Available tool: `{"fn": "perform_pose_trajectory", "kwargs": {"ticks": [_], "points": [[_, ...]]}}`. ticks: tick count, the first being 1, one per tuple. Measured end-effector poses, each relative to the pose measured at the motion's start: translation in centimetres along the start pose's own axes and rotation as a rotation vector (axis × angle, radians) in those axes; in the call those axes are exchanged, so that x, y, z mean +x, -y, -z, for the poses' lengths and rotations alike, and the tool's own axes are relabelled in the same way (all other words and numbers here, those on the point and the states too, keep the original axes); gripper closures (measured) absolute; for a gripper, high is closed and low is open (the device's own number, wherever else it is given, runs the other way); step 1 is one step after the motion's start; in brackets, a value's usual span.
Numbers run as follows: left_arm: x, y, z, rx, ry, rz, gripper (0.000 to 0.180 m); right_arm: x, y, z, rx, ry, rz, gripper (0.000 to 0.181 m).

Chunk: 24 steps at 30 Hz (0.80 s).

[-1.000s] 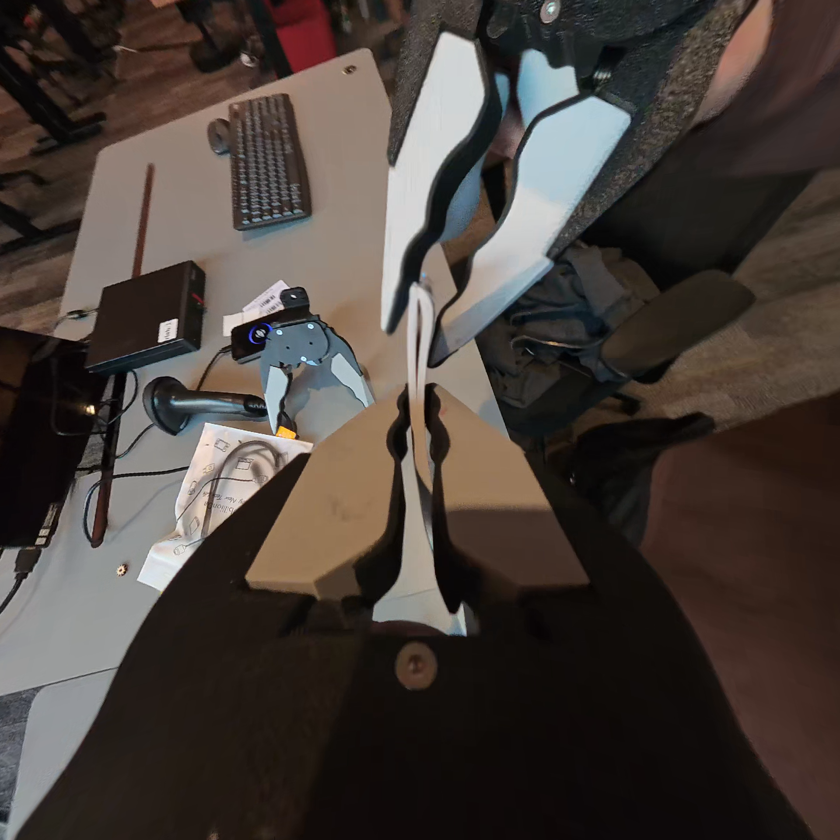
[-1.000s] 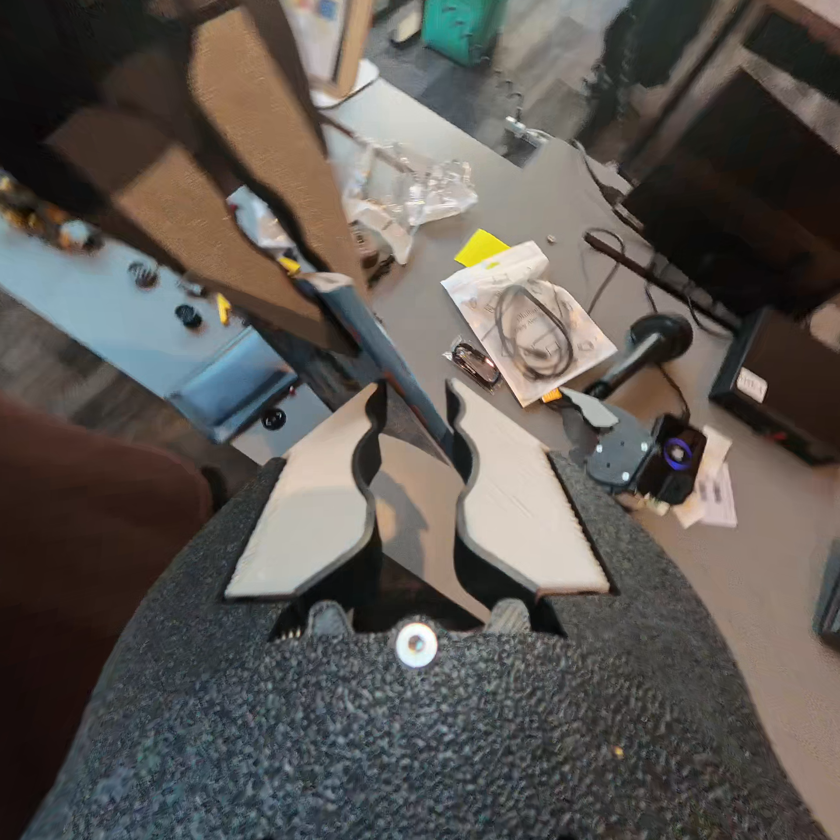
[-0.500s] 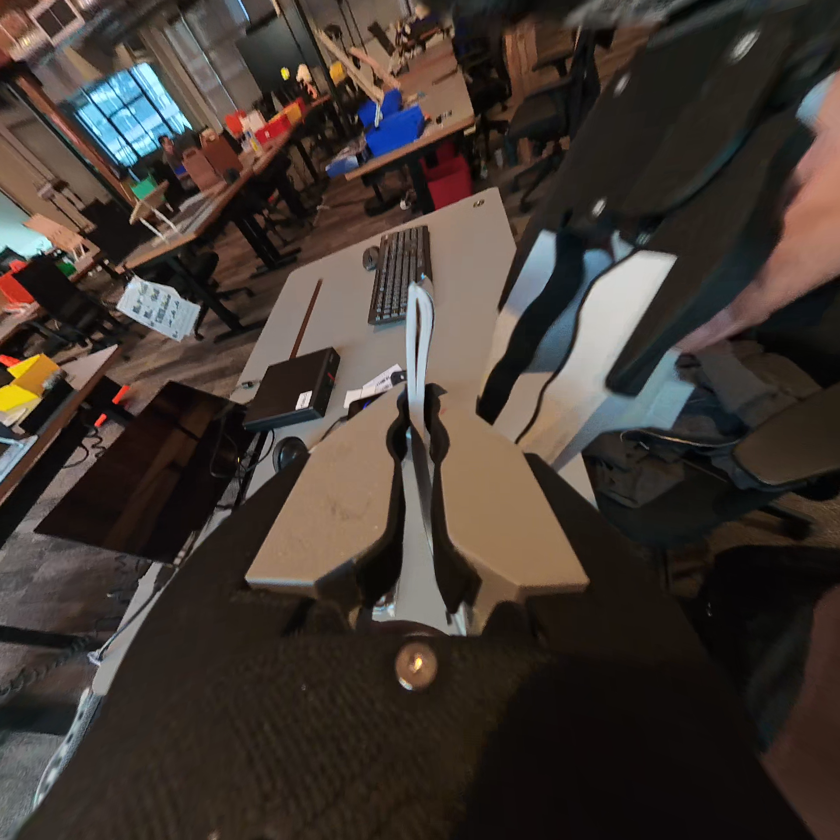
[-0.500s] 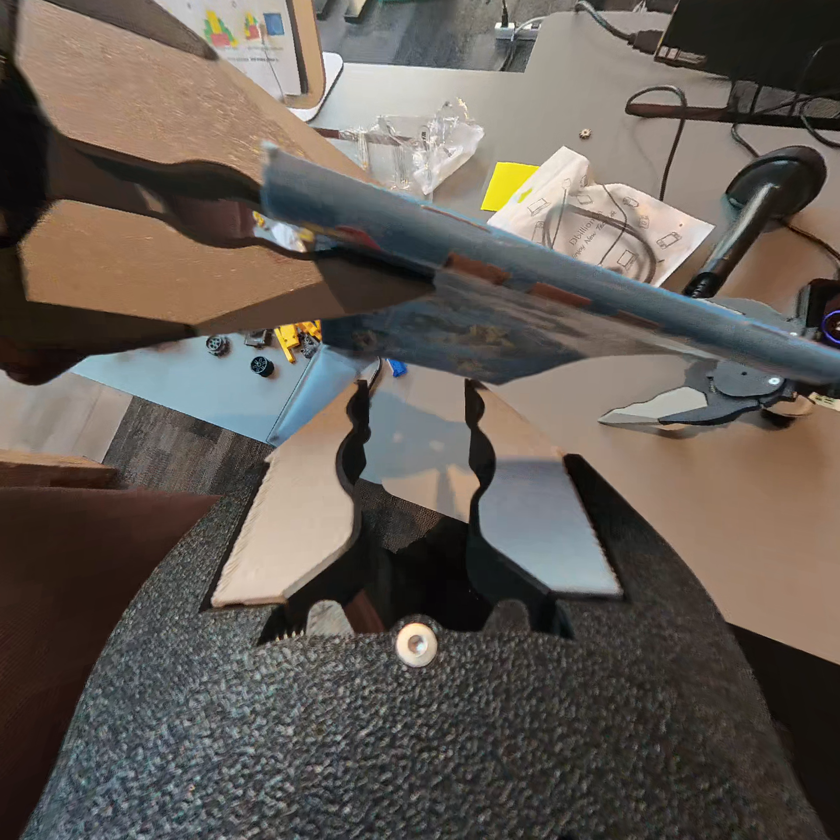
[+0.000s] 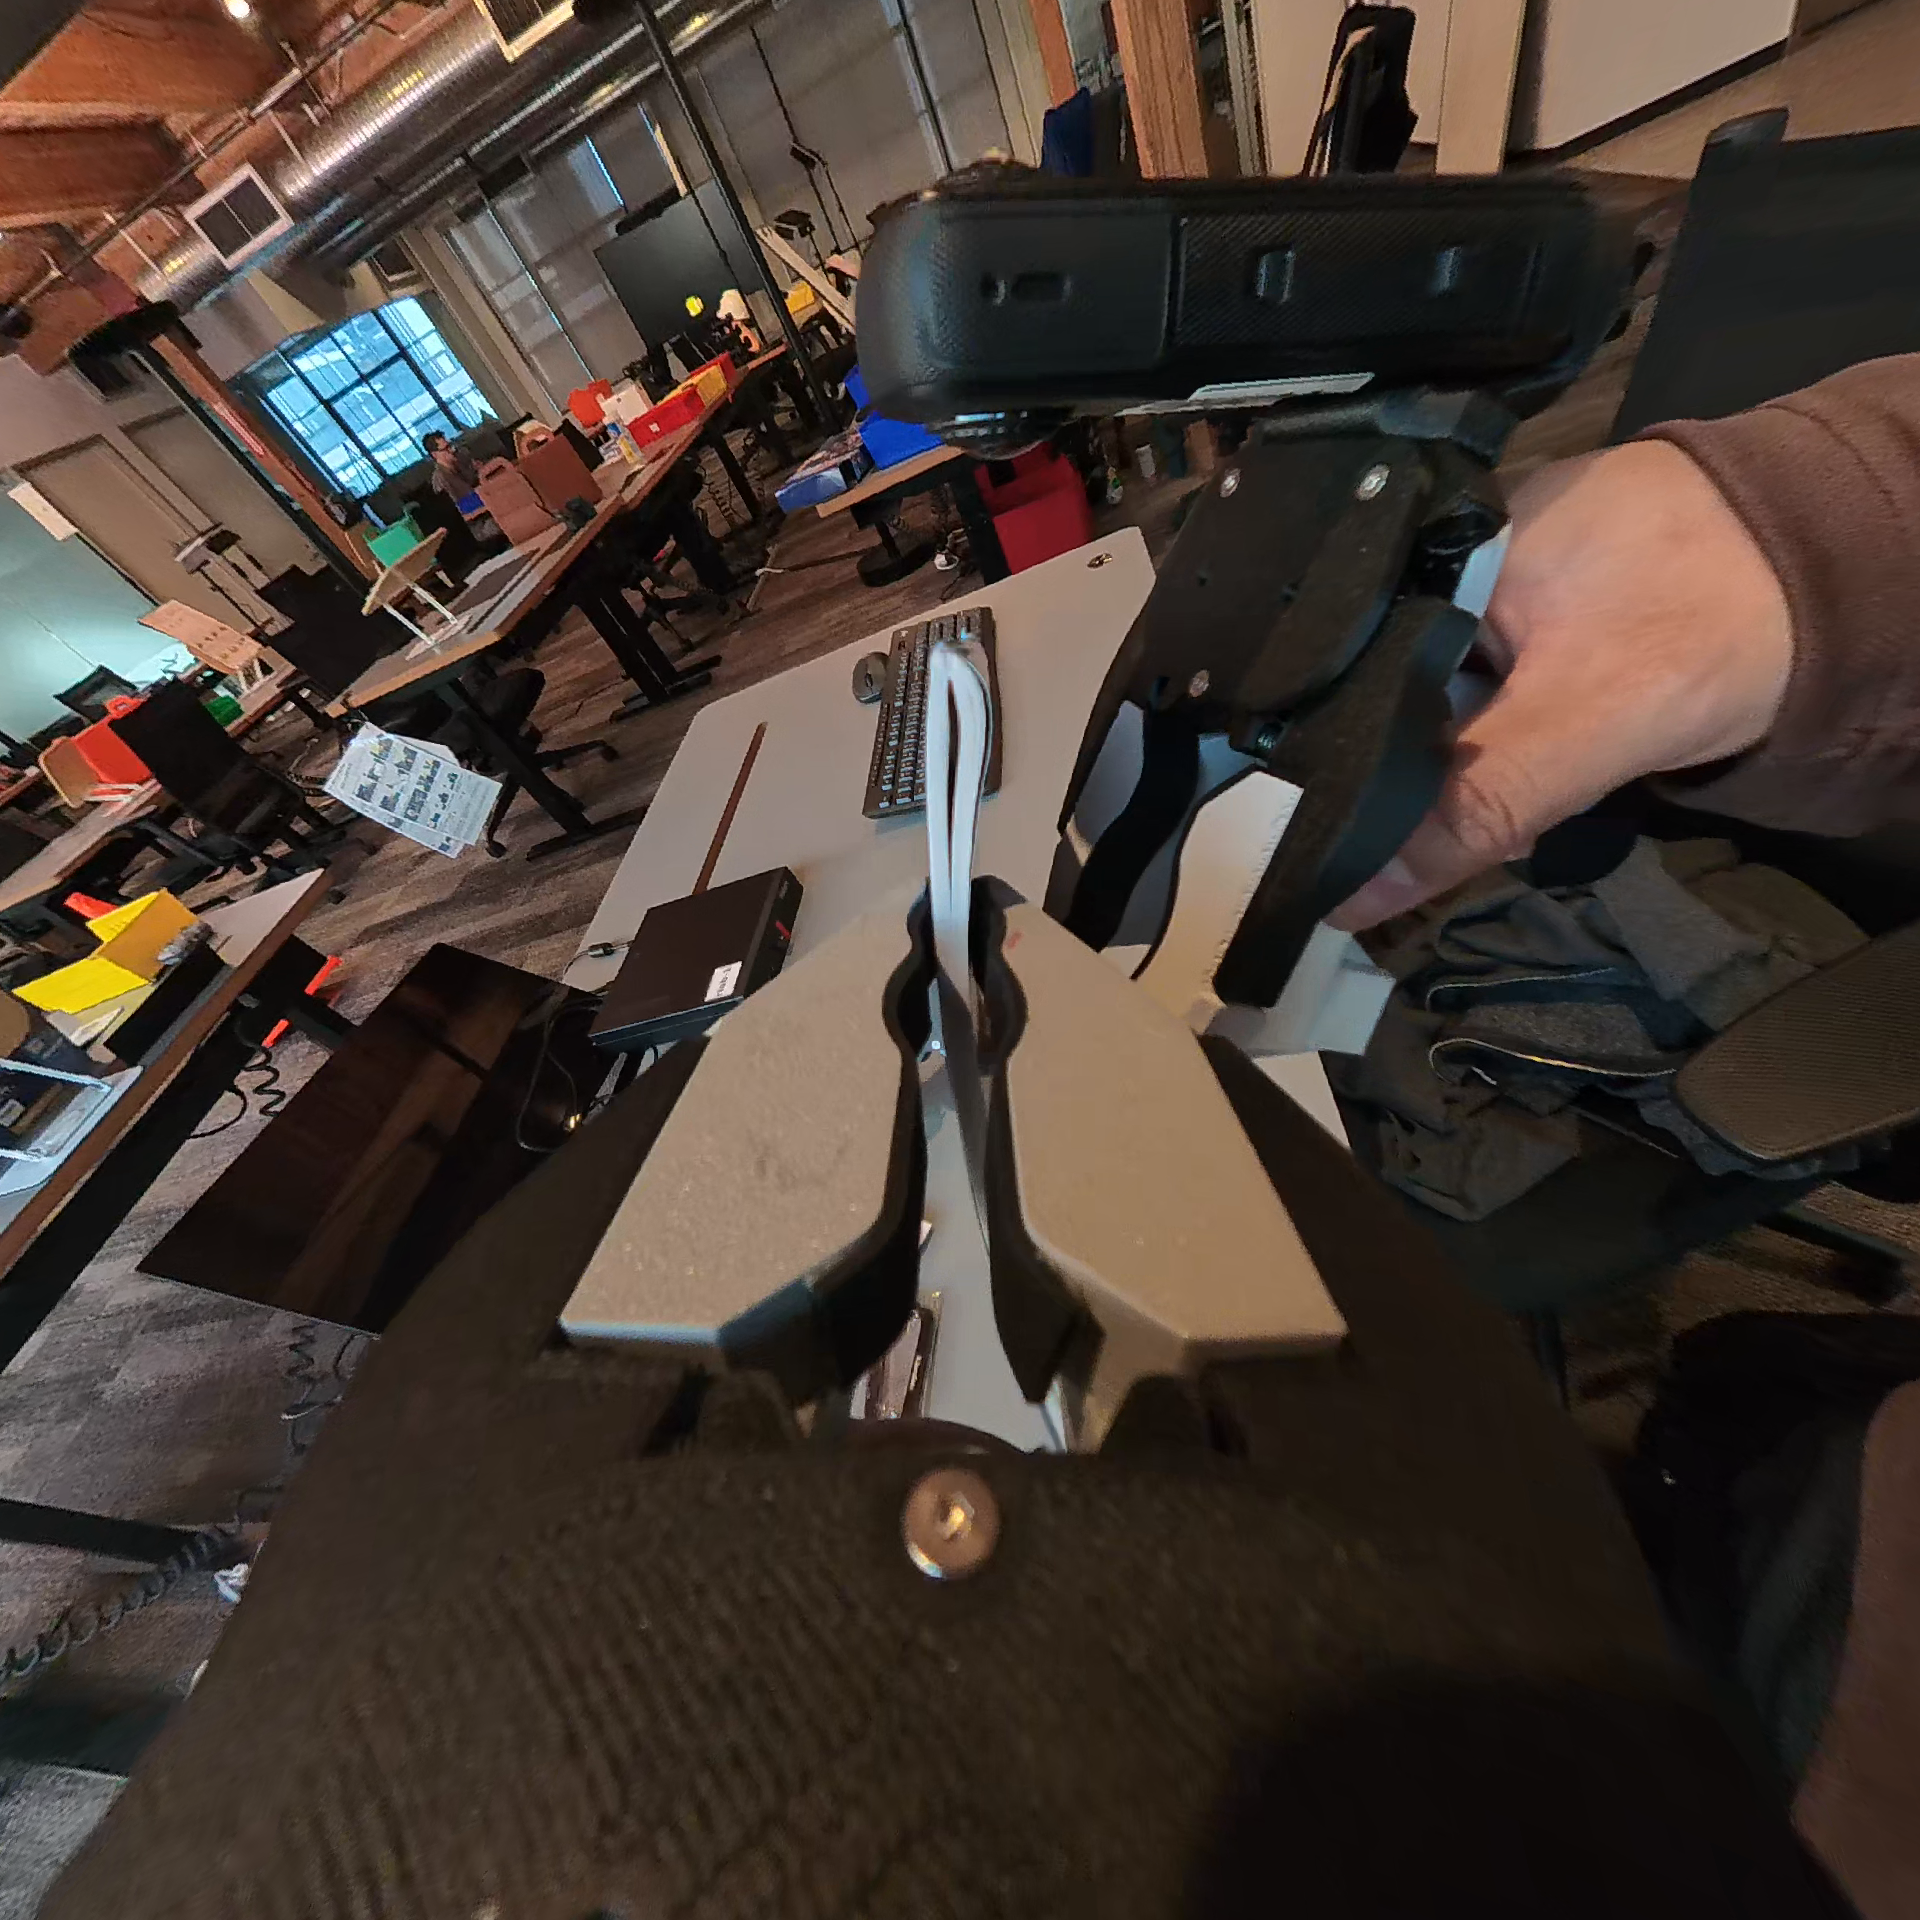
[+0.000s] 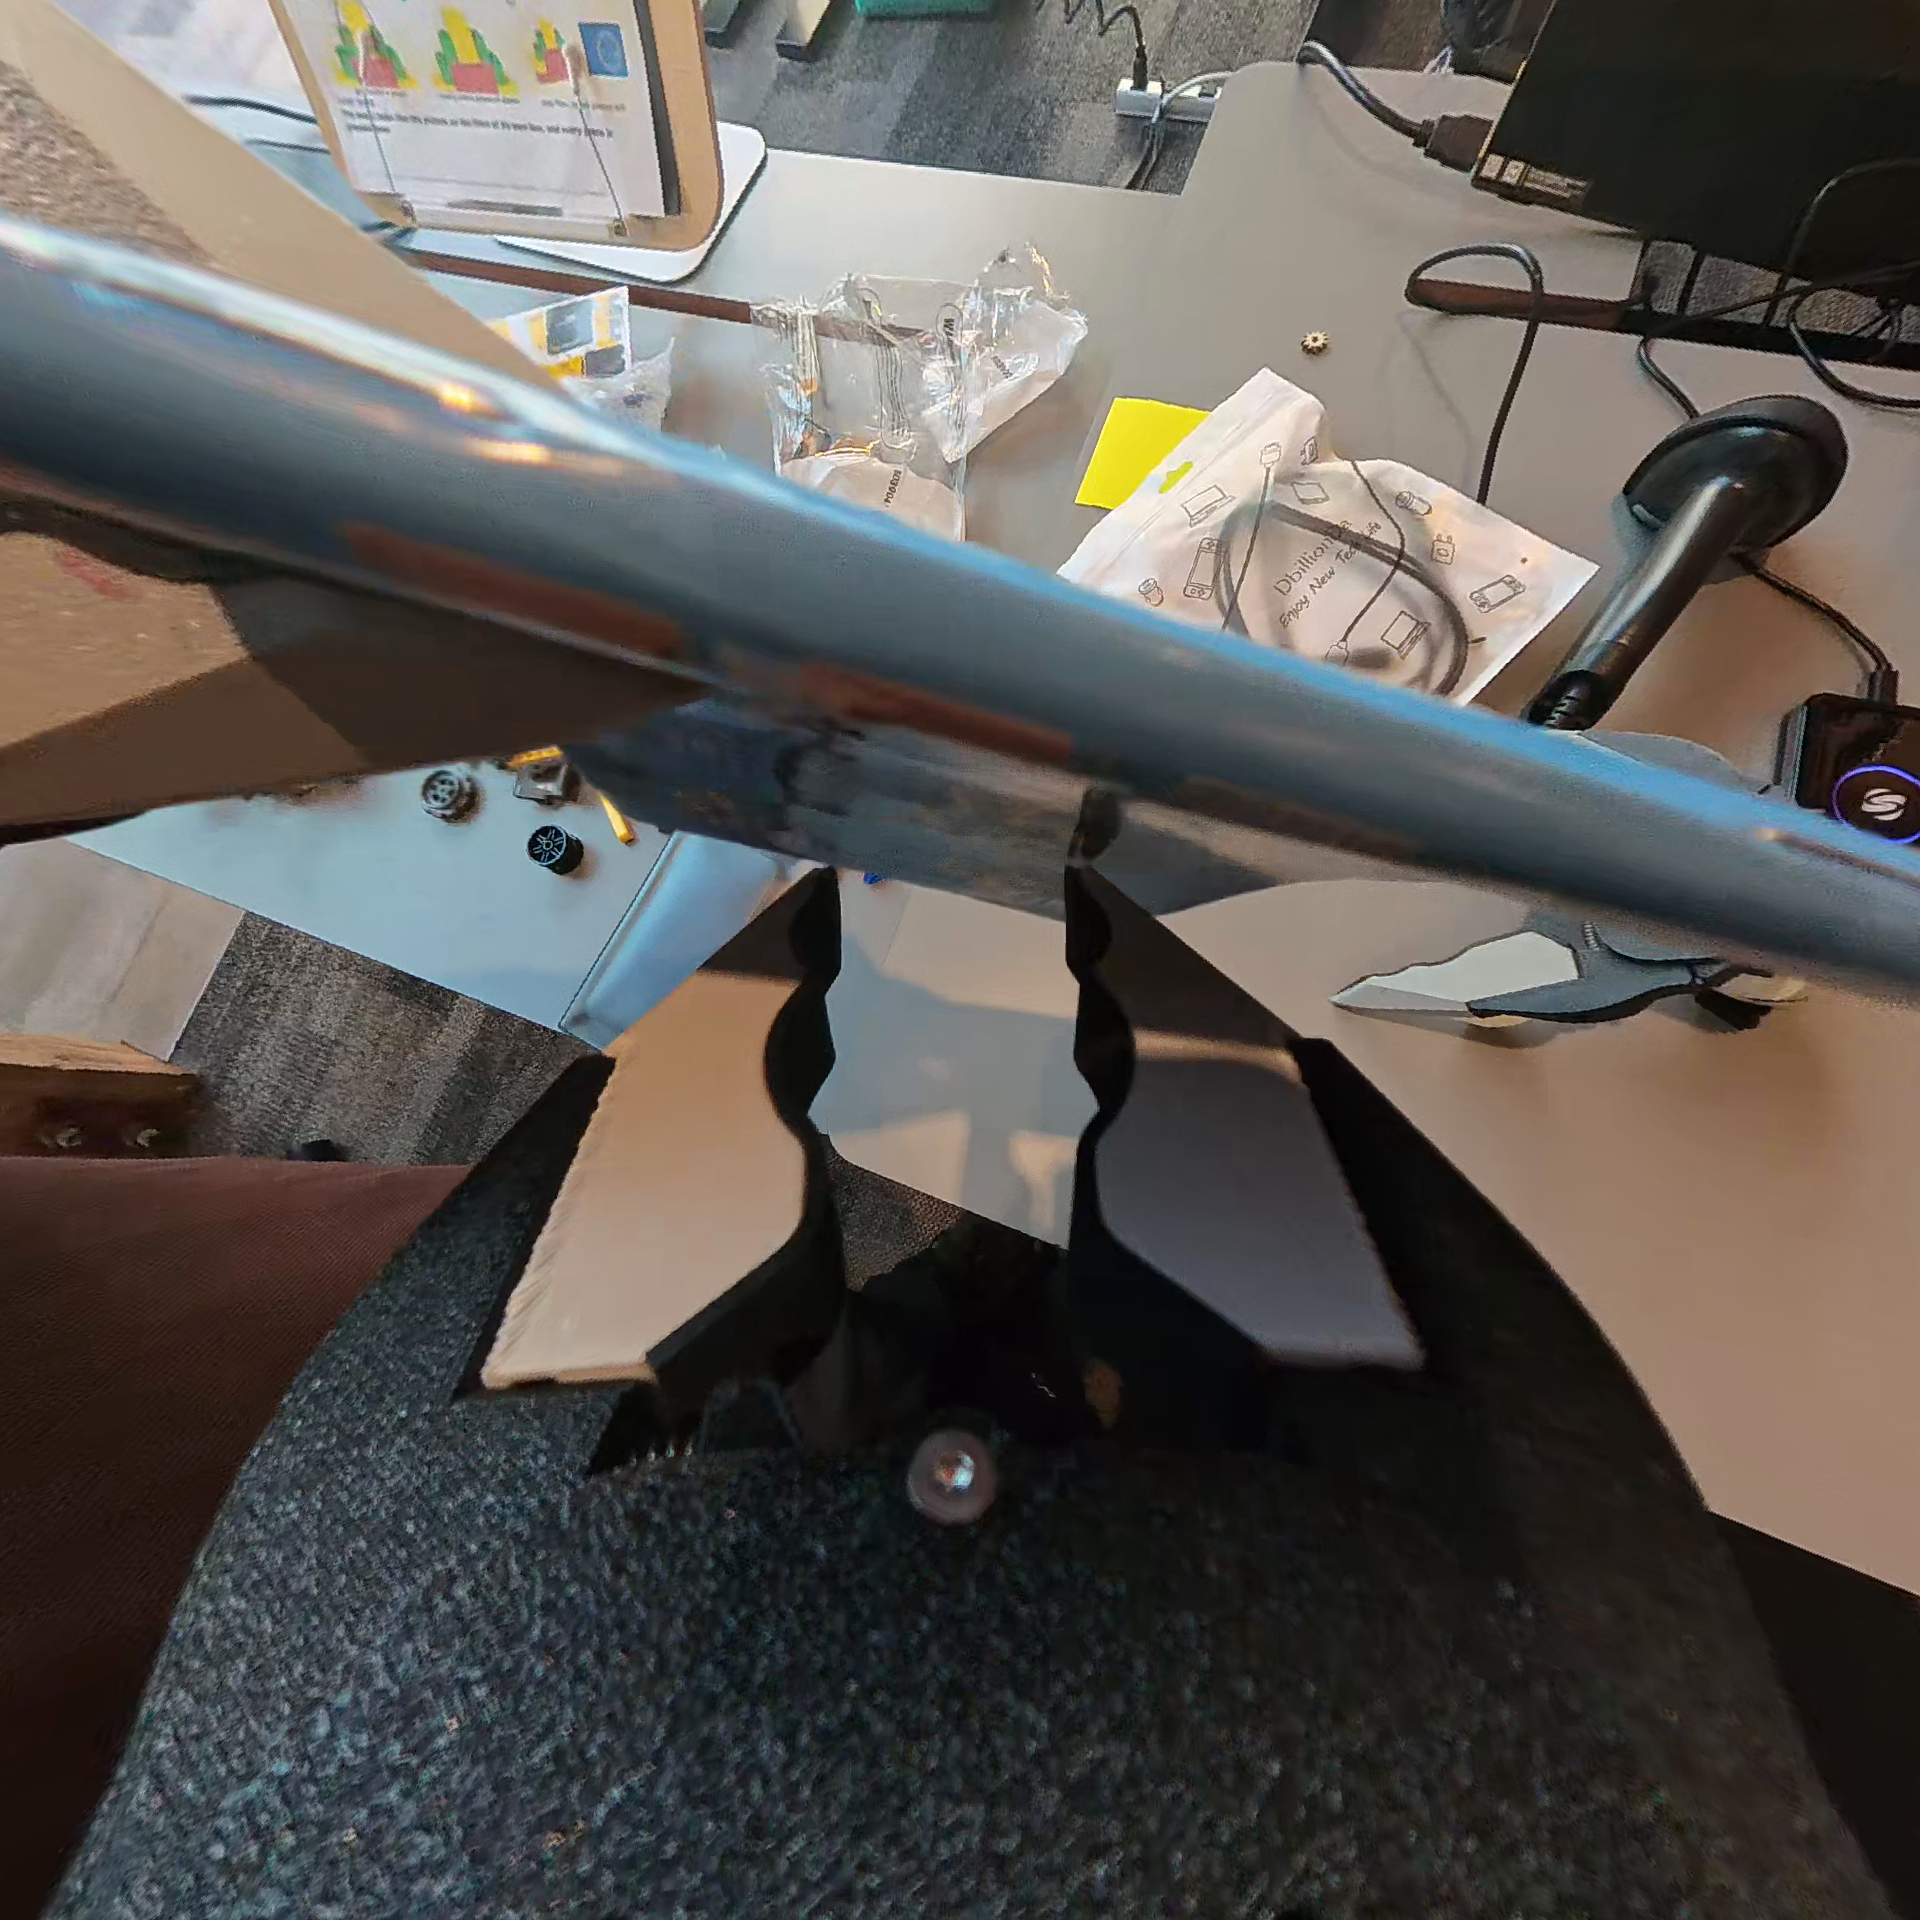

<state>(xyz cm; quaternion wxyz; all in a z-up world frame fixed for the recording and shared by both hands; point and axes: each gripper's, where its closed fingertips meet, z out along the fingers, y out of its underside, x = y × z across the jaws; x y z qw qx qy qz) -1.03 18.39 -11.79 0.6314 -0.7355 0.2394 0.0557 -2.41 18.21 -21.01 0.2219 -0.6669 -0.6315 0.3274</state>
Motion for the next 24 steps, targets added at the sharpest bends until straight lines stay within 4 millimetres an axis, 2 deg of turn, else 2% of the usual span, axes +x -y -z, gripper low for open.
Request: {"fn": "perform_pose_trajectory", "kwargs": {"ticks": [8, 17, 20, 24], "points": [[0.2, 0.0, 0.7, 0.021, -0.006, -0.007, 0.177, 0.7, 0.1, 0.1, 0.012, 0.012, -0.022, 0.139], [-0.4, 1.1, 2.3, 0.082, -0.031, 0.004, 0.177, 1.6, 0.4, 0.4, 0.041, 0.038, -0.056, 0.138], [-0.6, 1.1, 3.0, 0.096, -0.036, 0.007, 0.176, 0.7, 1.4, 1.0, 0.105, 0.14, -0.088, 0.136], [-1.4, 1.6, 4.7, 0.187, -0.066, 0.123, 0.176, -0.9, 2.3, 3.6, 0.203, 0.385, -0.105, 0.131]]}}
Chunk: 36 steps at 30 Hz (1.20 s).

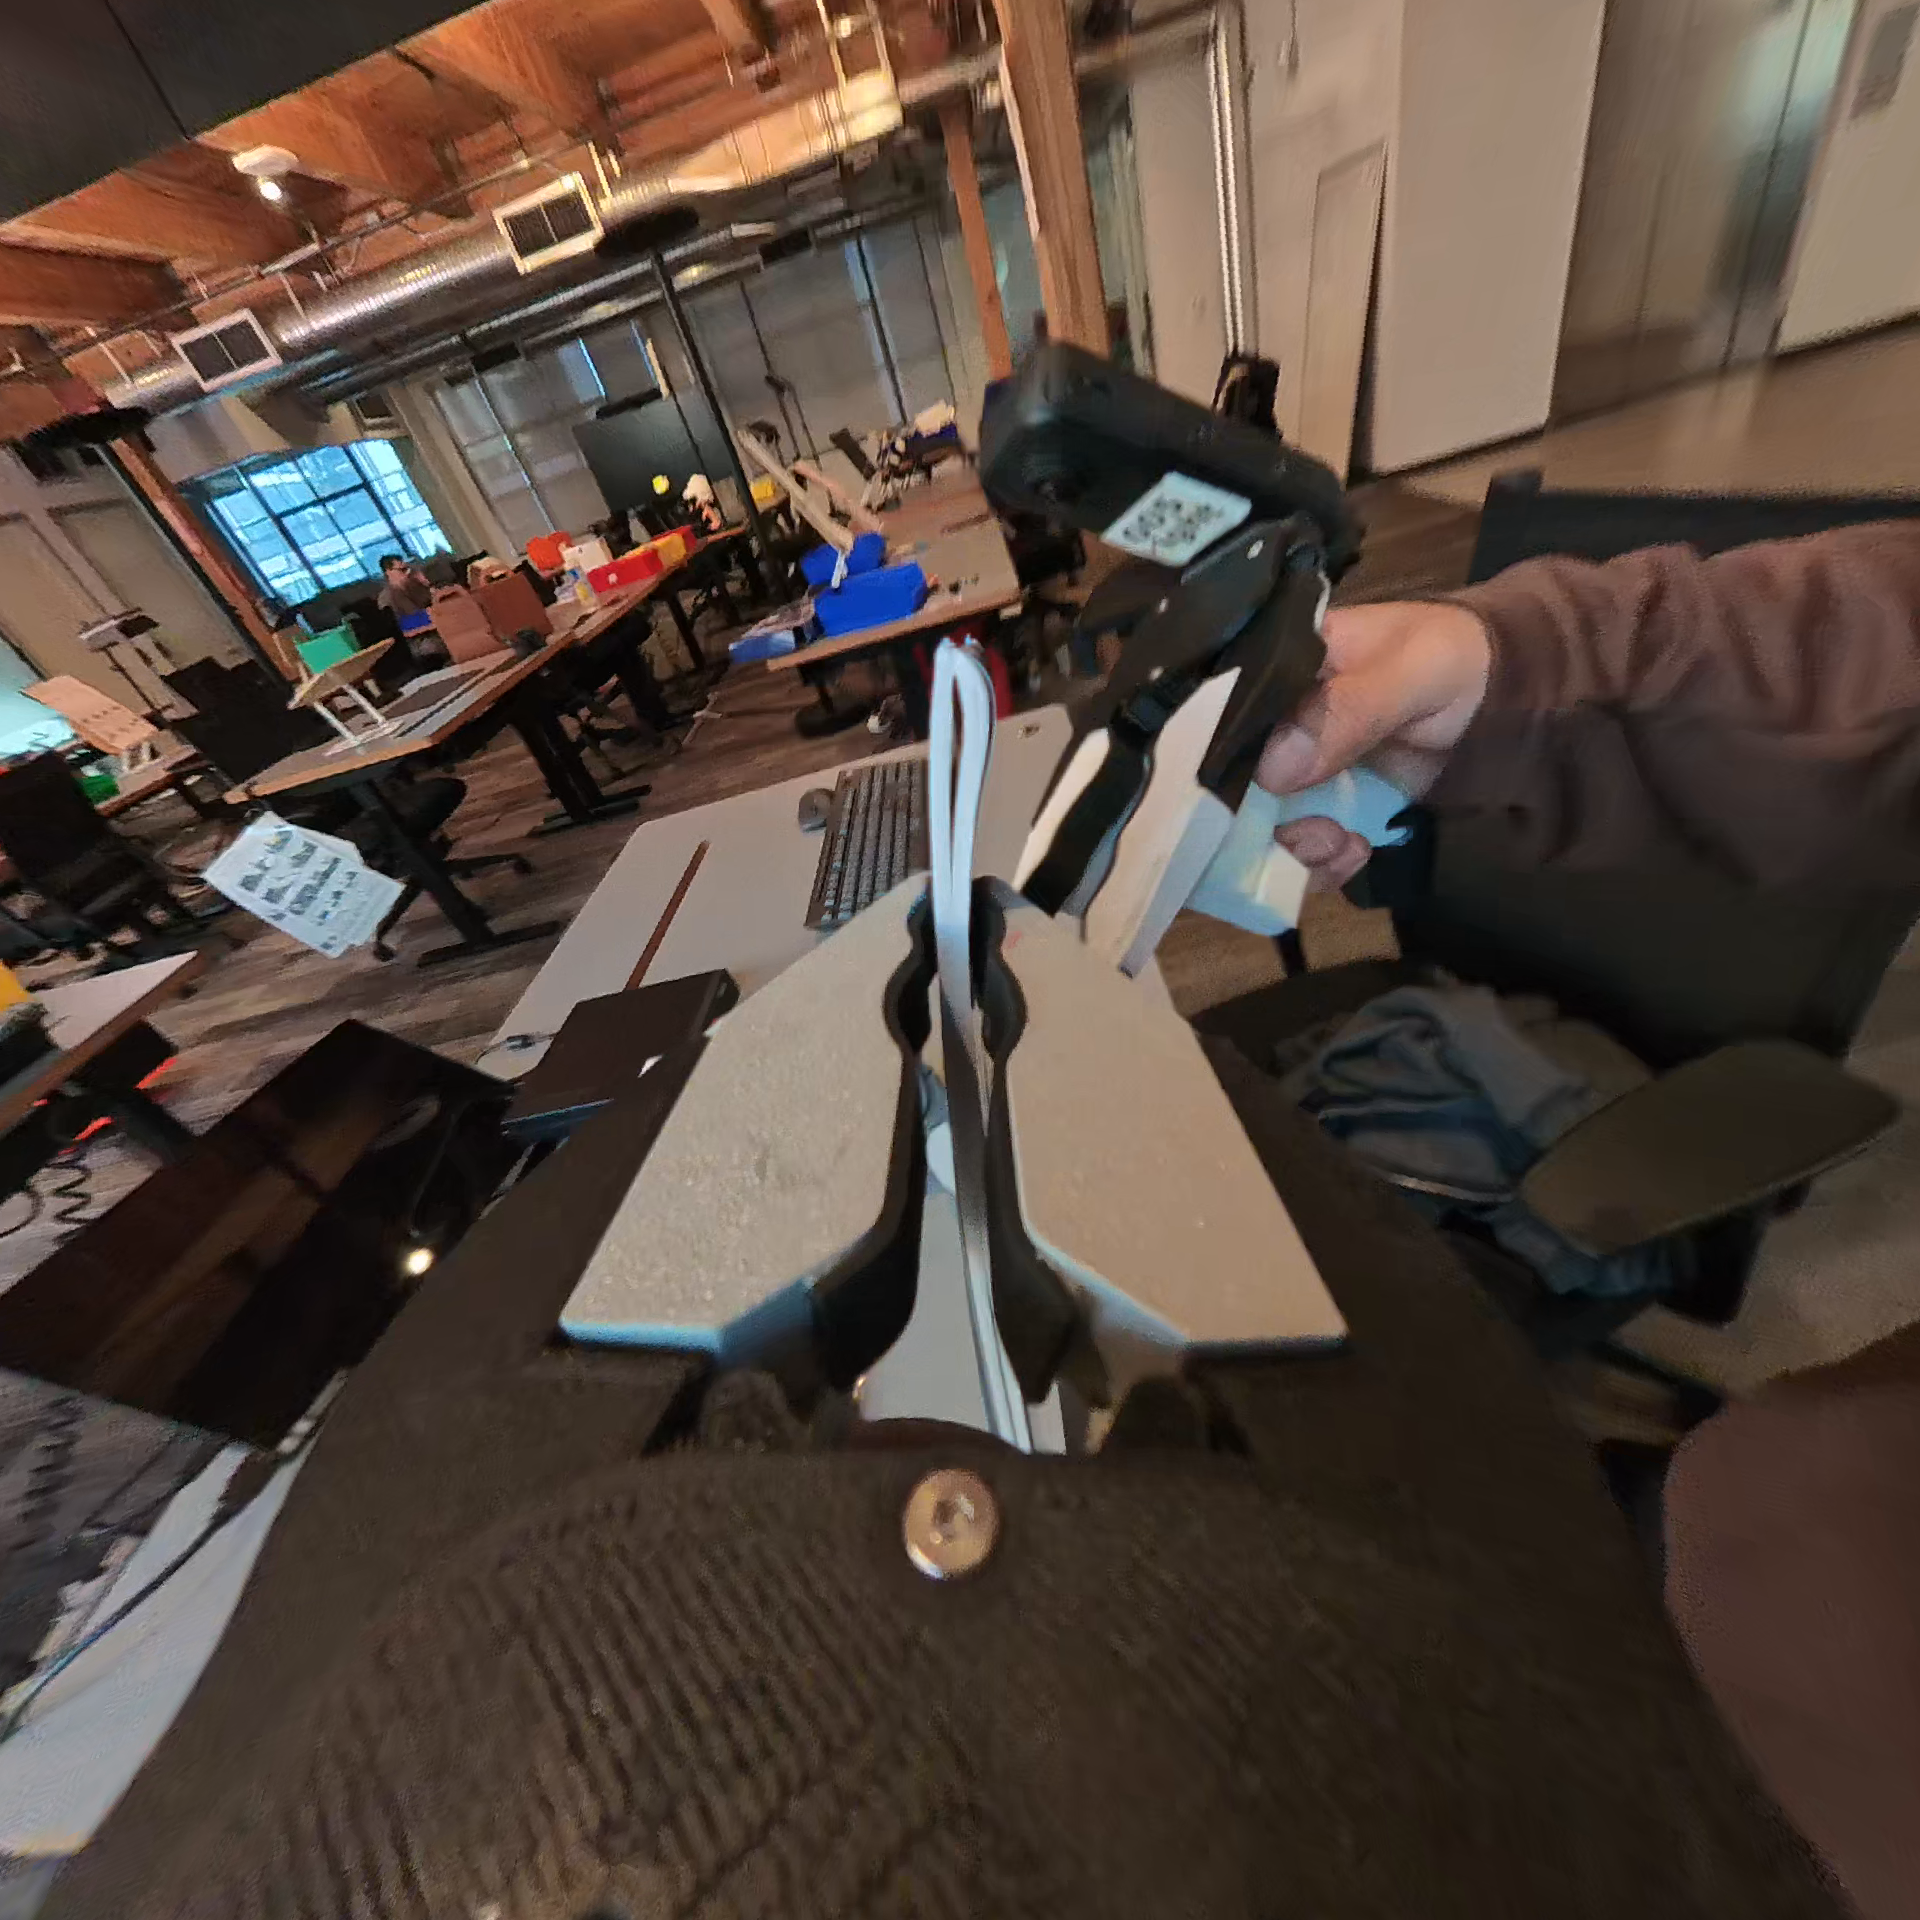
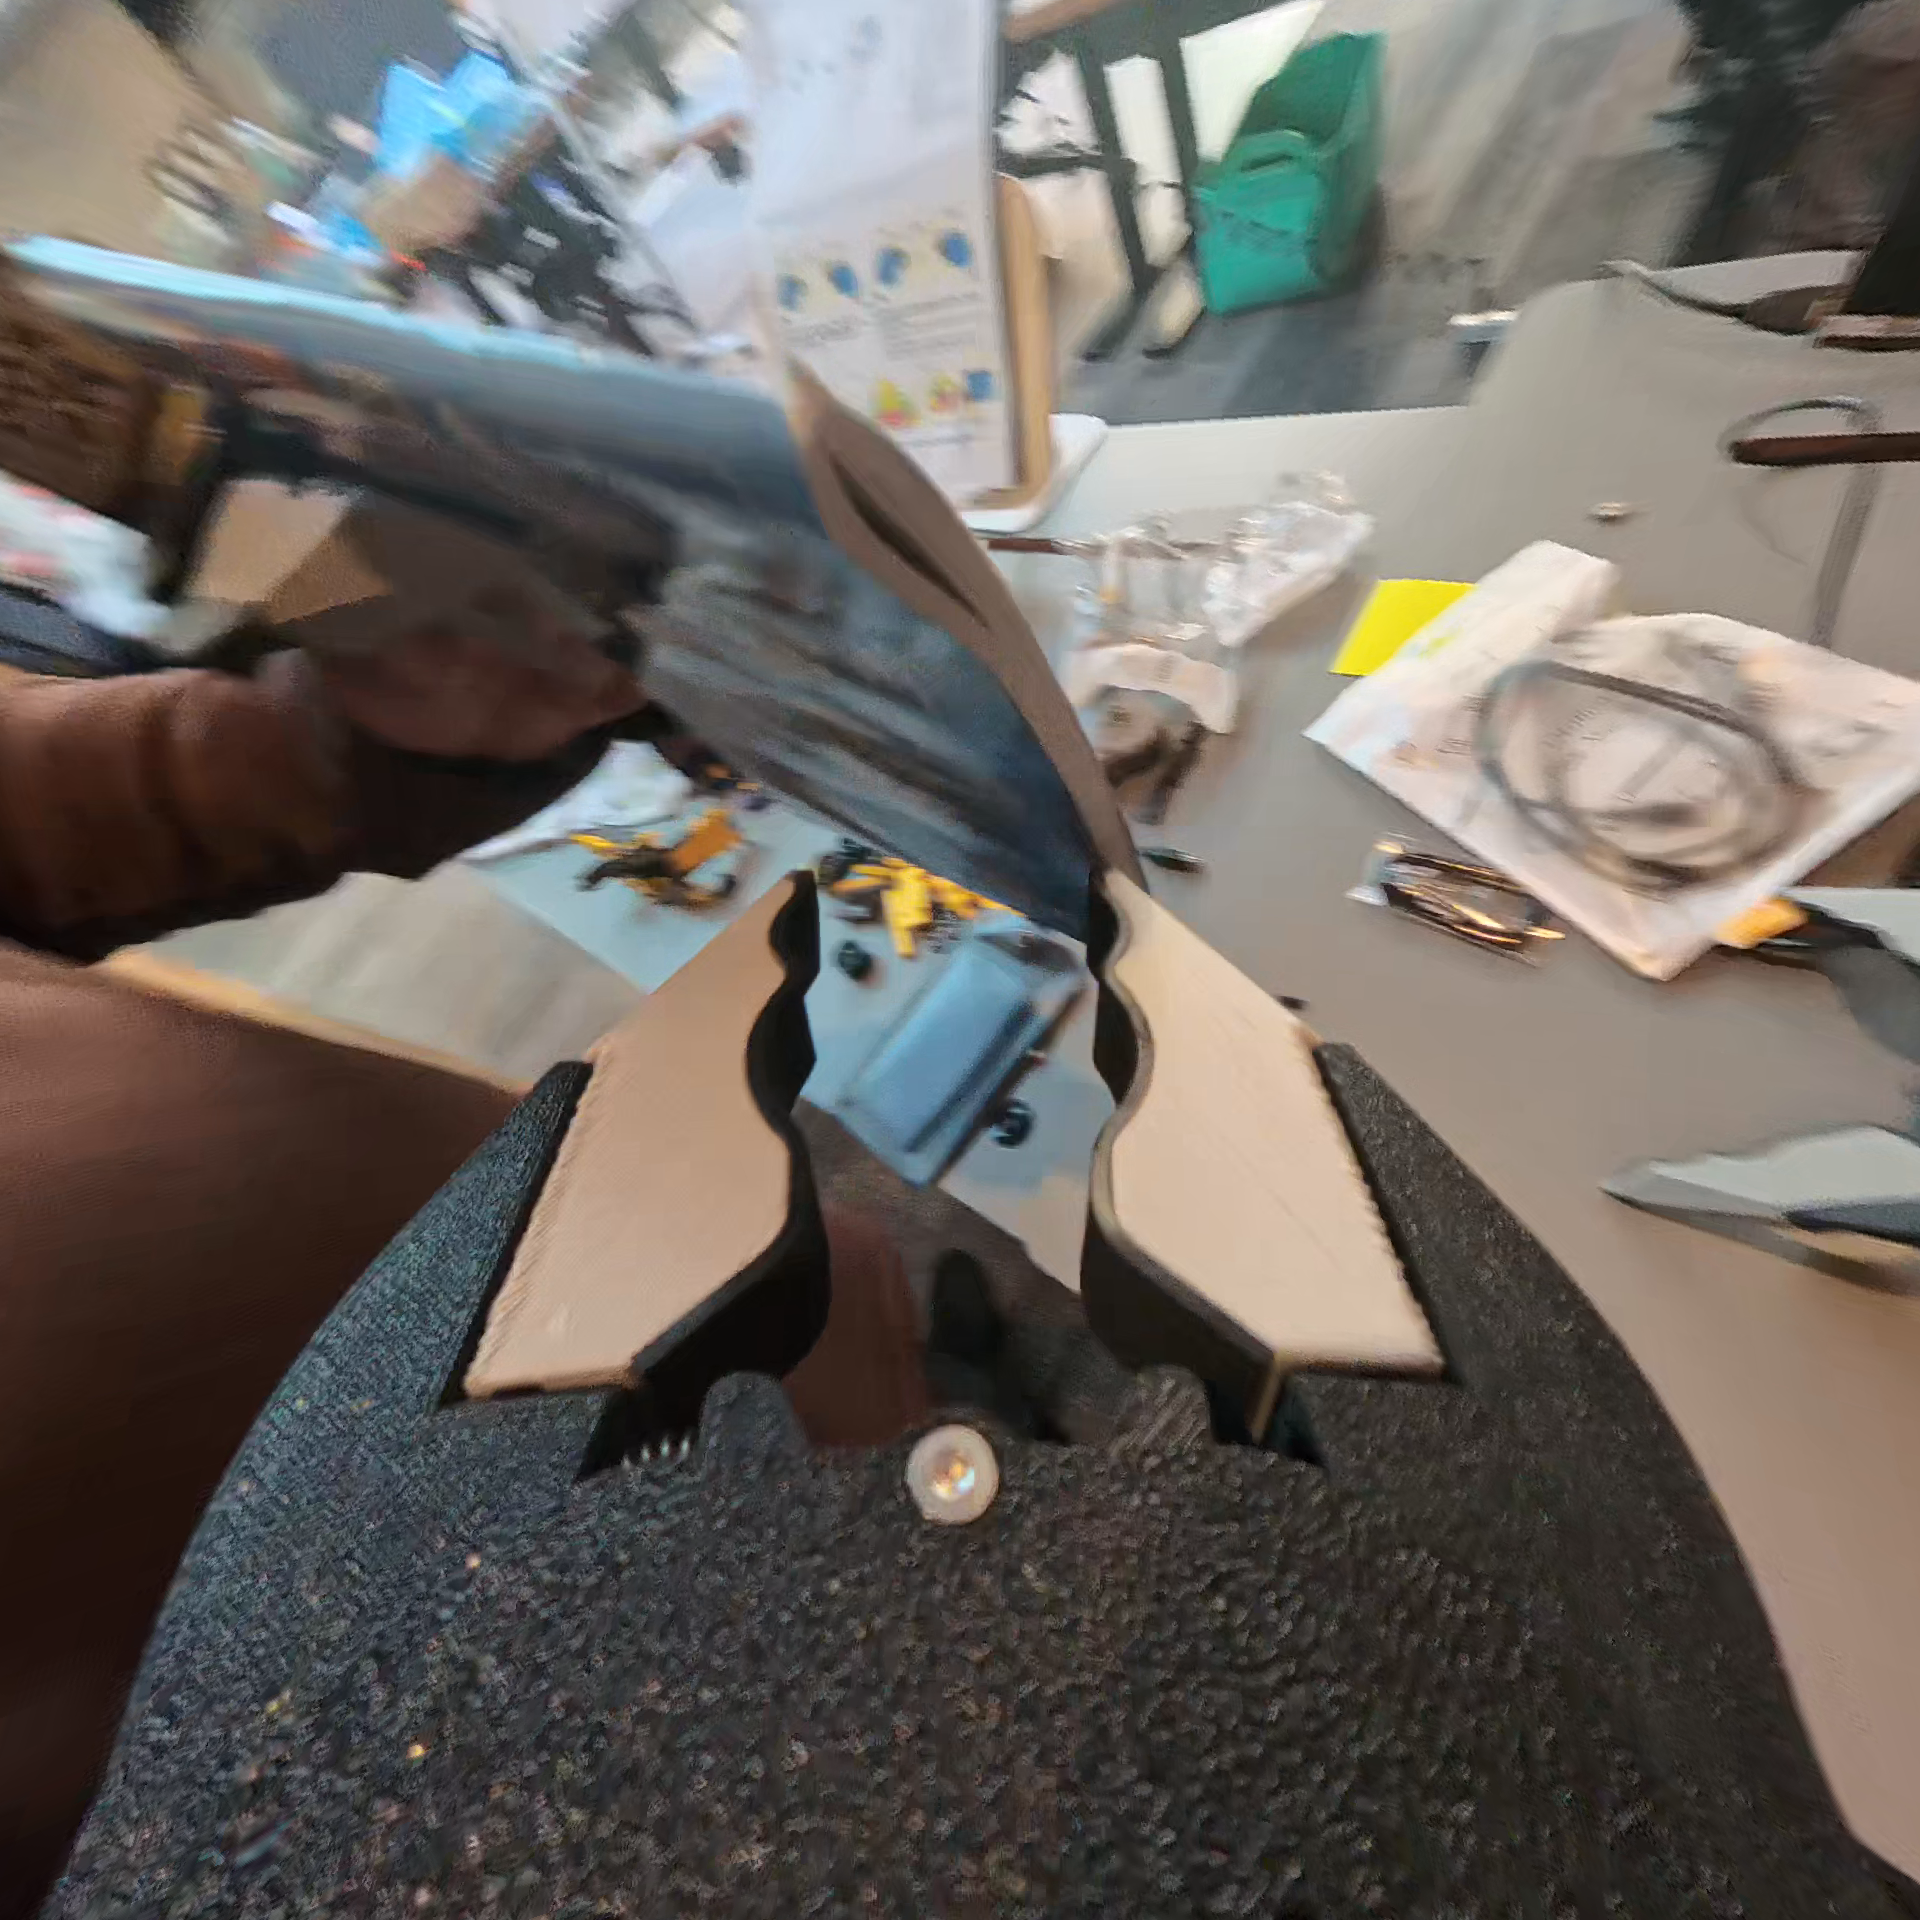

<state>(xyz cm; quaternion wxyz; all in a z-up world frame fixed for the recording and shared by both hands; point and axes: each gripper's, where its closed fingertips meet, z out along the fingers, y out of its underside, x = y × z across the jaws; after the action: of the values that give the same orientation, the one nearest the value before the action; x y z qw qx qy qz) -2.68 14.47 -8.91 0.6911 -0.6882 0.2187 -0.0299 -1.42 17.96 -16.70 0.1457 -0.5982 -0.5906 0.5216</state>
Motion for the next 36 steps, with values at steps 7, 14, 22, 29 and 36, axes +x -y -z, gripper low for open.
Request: {"fn": "perform_pose_trajectory", "kwargs": {"ticks": [7, 14, 22, 29, 36], "points": [[-0.5, 2.5, 1.7, 0.066, -0.006, -0.042, 0.177, -7.6, 0.6, 3.9, -0.003, 0.813, -0.401, 0.13], [0.2, 2.8, 0.8, 0.023, 0.005, -0.14, 0.178, -9.3, -1.1, 2.7, -0.074, 1.014, -0.557, 0.127], [1.0, 2.6, 0.4, -0.015, -0.006, -0.221, 0.177, -6.2, -9.2, -2.3, -0.29, 0.724, -0.471, 0.114], [2.0, -1.4, -0.4, -0.221, -0.006, -0.502, 0.177, -2.7, -8.8, 0.9, -0.282, 0.43, -0.354, 0.122], [7.0, -4.2, -0.4, -0.241, -0.244, -0.587, 0.177, -3.2, -13.3, 5.3, -0.817, 0.222, 0.076, 0.123]]}}
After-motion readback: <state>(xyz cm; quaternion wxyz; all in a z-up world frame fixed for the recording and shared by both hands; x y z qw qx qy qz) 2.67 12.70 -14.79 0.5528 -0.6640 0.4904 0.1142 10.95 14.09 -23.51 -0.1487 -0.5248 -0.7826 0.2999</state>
